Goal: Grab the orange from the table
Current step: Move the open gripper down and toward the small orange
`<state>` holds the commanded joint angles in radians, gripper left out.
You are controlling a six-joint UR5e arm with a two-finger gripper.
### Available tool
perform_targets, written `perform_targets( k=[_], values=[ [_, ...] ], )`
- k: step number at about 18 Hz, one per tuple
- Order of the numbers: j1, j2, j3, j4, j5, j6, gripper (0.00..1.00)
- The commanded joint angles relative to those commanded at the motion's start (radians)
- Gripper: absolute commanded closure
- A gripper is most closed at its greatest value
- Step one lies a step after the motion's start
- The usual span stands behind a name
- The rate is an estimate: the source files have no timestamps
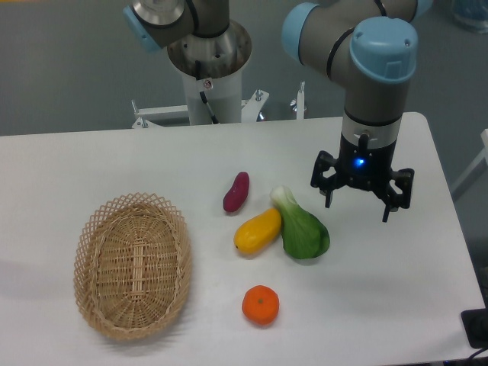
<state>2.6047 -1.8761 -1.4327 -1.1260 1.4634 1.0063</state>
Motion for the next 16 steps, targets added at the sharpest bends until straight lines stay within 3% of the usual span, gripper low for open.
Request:
perform_targets(
  k=[9,16],
  values=[
    [-0.008,-0.005,-0.02,0.023,-0.005,-0.043,0.0],
    [-0.073,-0.08,-0.011,0.054,-0.002,-0.311,0.0]
  ],
)
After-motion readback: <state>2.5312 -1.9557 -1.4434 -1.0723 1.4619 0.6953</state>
